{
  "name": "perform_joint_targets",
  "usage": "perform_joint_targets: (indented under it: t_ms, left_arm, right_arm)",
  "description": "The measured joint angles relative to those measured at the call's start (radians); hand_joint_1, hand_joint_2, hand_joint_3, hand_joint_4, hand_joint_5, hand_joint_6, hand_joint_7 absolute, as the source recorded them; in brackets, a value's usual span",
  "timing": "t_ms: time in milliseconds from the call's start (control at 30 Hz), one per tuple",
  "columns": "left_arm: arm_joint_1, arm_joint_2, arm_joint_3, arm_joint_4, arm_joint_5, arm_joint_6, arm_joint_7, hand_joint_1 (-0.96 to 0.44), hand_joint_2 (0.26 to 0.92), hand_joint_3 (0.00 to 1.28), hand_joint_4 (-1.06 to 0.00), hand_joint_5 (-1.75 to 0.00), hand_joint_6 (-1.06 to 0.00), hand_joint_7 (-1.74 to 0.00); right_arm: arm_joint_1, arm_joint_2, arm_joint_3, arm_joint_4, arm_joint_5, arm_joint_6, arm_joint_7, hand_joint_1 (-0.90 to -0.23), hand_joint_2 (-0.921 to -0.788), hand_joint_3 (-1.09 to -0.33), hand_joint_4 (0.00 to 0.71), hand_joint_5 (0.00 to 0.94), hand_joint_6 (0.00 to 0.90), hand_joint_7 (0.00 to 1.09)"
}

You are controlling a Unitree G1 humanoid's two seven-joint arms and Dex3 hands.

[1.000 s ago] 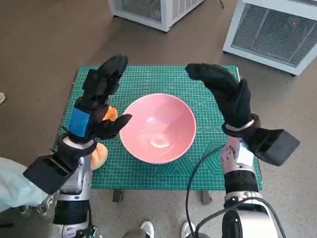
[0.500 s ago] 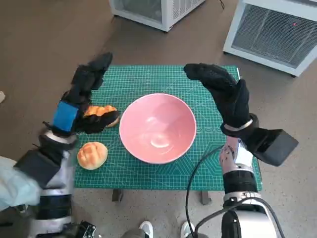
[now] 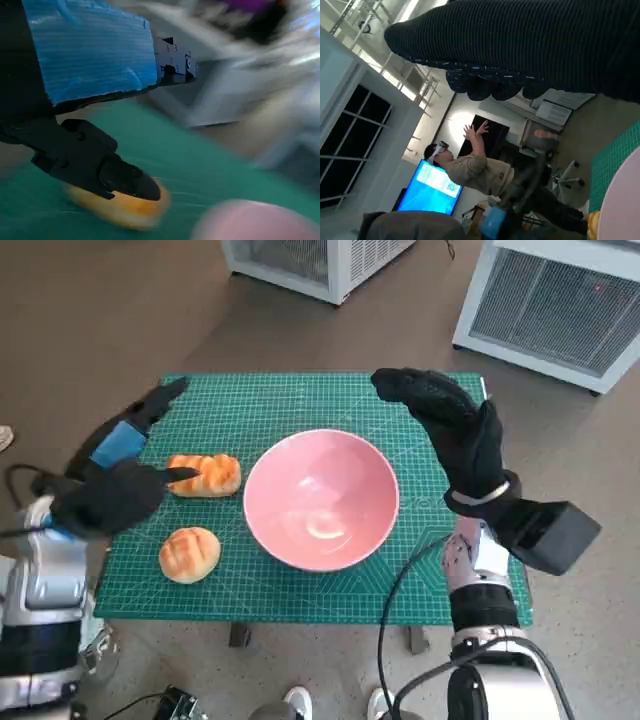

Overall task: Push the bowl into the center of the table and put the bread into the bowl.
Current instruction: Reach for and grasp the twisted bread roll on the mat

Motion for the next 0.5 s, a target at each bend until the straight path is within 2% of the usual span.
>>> perform_joint_targets:
  t_ms: [133,500]
  left_arm:
    - [-0.029,0.010,-0.041,0.031,0.015,0.036,-0.029,0.13,0.759,0.01,-0.06,-0.01,-0.18,-0.03]
    - [-0.089,0.013,-0.132,0.144,0.028,0.042,-0.044,0.12,0.760,0.01,-0.12,-0.02,-0.22,-0.03]
  right_arm:
    - [0.000,0.005,0.000,0.007,0.003,0.000,-0.001,-0.701,-0.921,-0.736,0.192,0.000,-0.001,0.60]
    - [0.000,0.014,0.000,0.009,0.006,-0.004,-0.010,-0.698,-0.921,-0.736,0.192,0.000,-0.001,0.59]
